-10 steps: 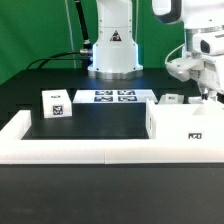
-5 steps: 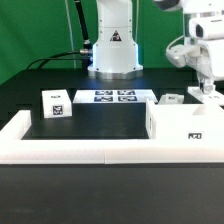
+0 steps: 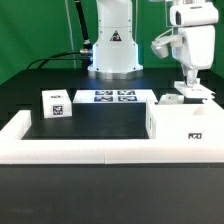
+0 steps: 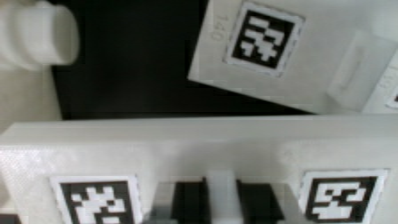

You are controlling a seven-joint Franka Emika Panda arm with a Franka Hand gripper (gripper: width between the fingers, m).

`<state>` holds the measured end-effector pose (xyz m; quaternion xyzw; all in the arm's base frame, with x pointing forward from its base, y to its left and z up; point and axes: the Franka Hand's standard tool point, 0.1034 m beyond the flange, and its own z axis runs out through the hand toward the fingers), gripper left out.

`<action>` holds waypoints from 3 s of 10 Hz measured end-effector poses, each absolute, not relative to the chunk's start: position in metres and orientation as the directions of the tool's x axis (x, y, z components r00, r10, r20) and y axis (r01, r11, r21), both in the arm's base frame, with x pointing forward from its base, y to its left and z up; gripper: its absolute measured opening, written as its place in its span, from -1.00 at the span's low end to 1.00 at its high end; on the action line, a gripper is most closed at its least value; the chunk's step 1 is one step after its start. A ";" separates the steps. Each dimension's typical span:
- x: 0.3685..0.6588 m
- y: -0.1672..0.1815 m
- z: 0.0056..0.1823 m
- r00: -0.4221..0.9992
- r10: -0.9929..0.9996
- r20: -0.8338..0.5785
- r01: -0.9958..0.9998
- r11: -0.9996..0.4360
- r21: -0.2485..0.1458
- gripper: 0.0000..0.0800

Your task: Assemble cabinet

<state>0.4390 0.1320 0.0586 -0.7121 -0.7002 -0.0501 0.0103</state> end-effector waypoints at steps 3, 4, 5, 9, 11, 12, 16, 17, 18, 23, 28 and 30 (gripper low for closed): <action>0.445 0.127 0.059 0.035 0.996 0.085 0.997 -0.040 0.058 -0.83; 0.450 0.125 0.062 0.057 0.995 0.086 0.996 -0.062 0.065 -0.83; 0.452 0.123 0.063 0.078 0.993 0.086 0.994 -0.083 0.066 -0.83; 0.450 0.122 0.059 0.081 0.993 0.085 0.995 -0.086 0.058 -0.82; 0.451 0.106 0.052 0.067 0.995 0.078 0.996 -0.071 0.050 -0.82; 0.453 0.103 0.053 0.073 0.994 0.078 0.996 -0.078 0.052 -0.82; 0.454 0.103 0.054 0.077 0.994 0.079 0.995 -0.081 0.053 -0.82; 0.453 0.106 0.054 0.080 0.994 0.080 0.995 -0.084 0.053 -0.82; 0.452 0.109 0.054 0.080 0.993 0.083 0.995 -0.084 0.052 -0.82; 0.454 0.116 0.056 0.085 0.993 0.087 0.994 -0.090 0.055 -0.82; 0.464 0.113 0.058 0.094 0.992 0.081 0.994 -0.098 0.047 -0.82; 0.464 0.113 0.058 0.094 0.992 0.082 0.994 -0.098 0.046 -0.82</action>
Offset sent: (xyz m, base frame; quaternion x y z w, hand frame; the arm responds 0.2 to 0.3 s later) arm 0.0239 -0.0170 0.0087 -0.0194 -0.0411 0.0338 0.9984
